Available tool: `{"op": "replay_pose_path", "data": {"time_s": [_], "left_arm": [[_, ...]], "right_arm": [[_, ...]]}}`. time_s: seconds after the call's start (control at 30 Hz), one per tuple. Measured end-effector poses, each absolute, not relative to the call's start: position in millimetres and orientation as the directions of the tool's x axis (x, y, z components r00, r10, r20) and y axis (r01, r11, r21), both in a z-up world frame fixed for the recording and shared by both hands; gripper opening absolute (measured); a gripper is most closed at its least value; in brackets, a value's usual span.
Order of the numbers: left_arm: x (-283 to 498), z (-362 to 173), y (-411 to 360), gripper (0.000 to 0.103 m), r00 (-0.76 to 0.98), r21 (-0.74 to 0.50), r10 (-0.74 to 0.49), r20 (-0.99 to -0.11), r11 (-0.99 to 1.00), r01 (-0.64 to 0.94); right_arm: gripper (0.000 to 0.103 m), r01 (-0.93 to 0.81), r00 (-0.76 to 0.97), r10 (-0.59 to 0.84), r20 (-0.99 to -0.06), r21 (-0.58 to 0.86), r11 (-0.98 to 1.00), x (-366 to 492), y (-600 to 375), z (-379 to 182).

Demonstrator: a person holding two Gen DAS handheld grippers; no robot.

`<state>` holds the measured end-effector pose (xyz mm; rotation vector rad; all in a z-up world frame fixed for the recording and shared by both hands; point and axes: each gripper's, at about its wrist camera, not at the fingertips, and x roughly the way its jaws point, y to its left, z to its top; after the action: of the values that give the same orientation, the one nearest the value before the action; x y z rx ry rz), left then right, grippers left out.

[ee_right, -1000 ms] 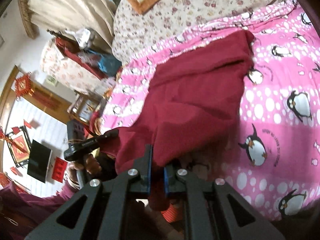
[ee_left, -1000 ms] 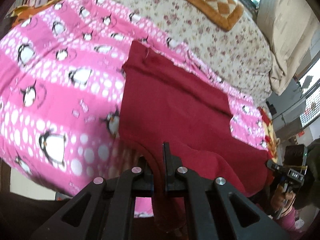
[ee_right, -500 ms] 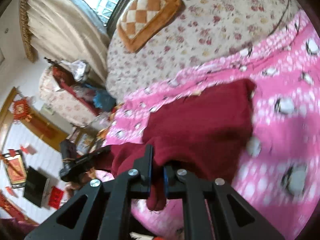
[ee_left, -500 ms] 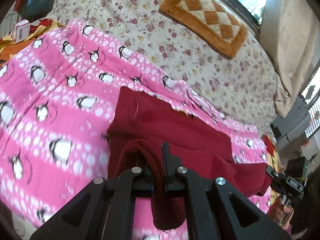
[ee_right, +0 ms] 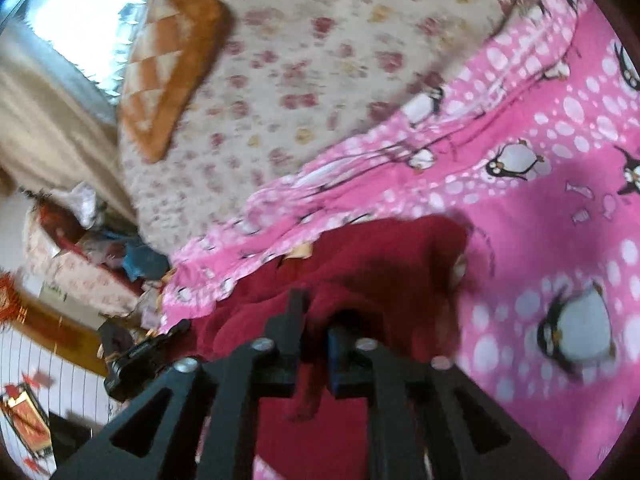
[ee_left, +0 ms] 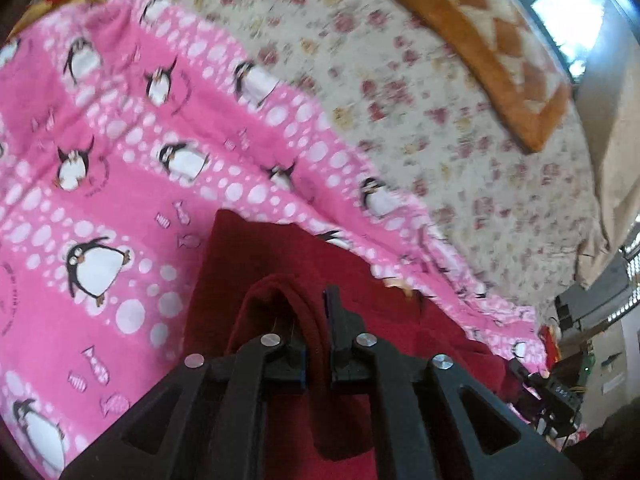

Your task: Fold small clothes

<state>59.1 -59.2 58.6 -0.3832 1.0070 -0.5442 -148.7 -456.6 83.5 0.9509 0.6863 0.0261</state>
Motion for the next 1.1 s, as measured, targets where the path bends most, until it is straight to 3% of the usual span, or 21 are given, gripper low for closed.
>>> {"op": "replay_pose_path", "data": {"time_s": [0.07,0.2,0.27,0.37,0.47,0.6,0.73,0.8,0.97,1.1], "left_arm": [[62,49,-61,0.000,0.406,-0.518,-0.573,-0.711,0.819,0.249],[57,60,-56,0.005,0.418,-0.513,-0.582,-0.697,0.813,0.277],[54,70,-48,0.022,0.454,-0.522,-0.584,-0.673,0.810,0.267],[50,81,-35,0.032,0.525,-0.522,-0.564,-0.637,0.817,0.244],[47,84,-29,0.032,0.526,-0.531,-0.577,-0.625,0.808,0.255],[47,78,-33,0.032,0.521,-0.480,-0.541,-0.660,0.837,0.263],[51,67,-34,0.032,0.501,-0.493,-0.542,-0.675,0.836,0.241],[52,61,-36,0.032,0.489,-0.478,-0.529,-0.694,0.846,0.237],[53,47,-38,0.032,0.444,-0.453,-0.501,-0.743,0.864,0.217],[46,55,-35,0.032,0.453,-0.445,-0.510,-0.731,0.860,0.249]], "right_arm": [[0.046,0.319,0.766,0.263,-0.586,0.702,0.637,-138,-462,80],[0.046,0.280,0.805,0.220,-0.550,0.681,0.676,-157,-469,104],[0.047,0.216,0.815,0.238,-0.528,0.658,0.721,-168,-457,120],[0.047,0.076,0.768,0.329,-0.549,0.588,0.805,-169,-419,134],[0.047,-0.056,0.681,0.401,-0.613,0.502,0.863,-155,-379,126],[0.047,0.029,0.615,0.225,-0.756,0.307,0.951,-113,-375,90],[0.047,0.183,0.664,0.170,-0.728,0.379,0.907,-67,-425,64],[0.046,0.247,0.618,0.181,-0.765,0.408,0.879,-44,-439,44],[0.047,0.245,0.632,0.168,-0.757,0.401,0.883,-65,-444,58],[0.063,0.257,0.707,0.138,-0.694,0.434,0.864,-132,-461,78]]}}
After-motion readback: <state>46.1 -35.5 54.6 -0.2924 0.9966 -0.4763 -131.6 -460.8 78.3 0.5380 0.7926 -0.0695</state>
